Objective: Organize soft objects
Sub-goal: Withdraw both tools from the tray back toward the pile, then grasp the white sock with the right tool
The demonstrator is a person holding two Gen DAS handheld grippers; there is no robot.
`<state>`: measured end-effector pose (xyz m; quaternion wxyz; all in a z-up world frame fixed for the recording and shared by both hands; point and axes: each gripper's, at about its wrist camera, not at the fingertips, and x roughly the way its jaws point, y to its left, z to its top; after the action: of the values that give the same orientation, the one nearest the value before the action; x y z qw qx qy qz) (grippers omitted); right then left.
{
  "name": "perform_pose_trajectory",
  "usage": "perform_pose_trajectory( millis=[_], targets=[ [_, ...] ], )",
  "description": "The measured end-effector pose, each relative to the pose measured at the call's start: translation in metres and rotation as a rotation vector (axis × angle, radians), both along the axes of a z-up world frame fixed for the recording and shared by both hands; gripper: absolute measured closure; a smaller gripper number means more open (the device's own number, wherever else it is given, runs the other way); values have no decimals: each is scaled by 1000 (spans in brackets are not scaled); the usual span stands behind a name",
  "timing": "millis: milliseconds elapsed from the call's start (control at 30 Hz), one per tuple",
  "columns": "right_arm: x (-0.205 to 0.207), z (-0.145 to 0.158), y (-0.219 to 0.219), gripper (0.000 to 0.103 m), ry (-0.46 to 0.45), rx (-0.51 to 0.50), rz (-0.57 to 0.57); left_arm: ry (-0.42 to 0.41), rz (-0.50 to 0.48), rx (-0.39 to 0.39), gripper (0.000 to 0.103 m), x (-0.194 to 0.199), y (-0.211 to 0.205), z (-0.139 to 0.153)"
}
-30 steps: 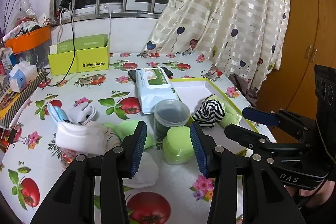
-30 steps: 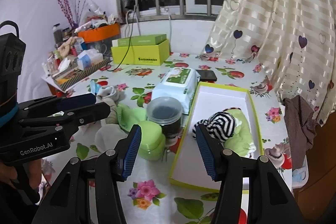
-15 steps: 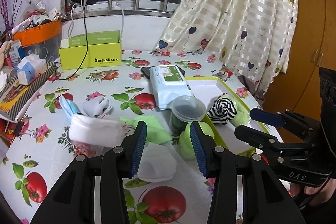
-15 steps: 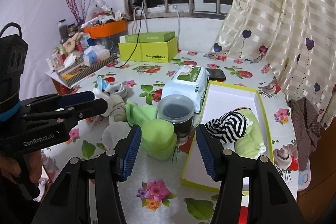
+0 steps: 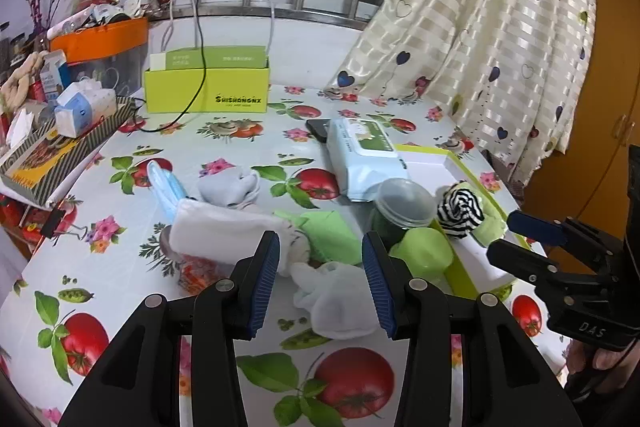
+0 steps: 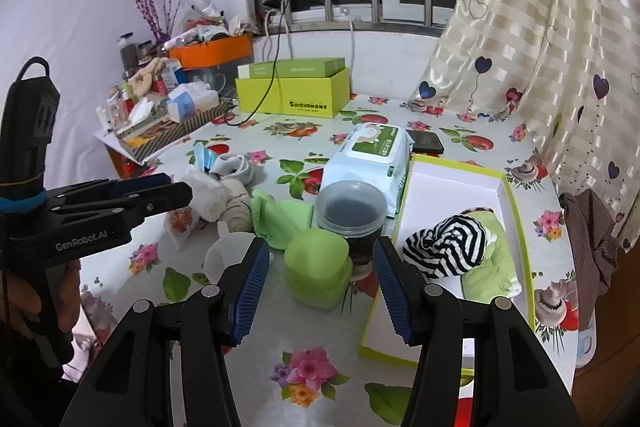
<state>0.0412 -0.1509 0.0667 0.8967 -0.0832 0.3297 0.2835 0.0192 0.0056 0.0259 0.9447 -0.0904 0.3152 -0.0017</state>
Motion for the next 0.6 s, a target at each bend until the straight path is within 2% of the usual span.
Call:
perform_pose_trajectory(
  millis=[333, 600],
  targets=[
    [-4, -5, 27, 49, 16, -14, 92, 28, 68, -21, 59, -3, 29, -11],
    [-5, -24, 66, 49, 61, -69, 205, 51, 98, -43, 59, -7, 49, -21]
  ],
)
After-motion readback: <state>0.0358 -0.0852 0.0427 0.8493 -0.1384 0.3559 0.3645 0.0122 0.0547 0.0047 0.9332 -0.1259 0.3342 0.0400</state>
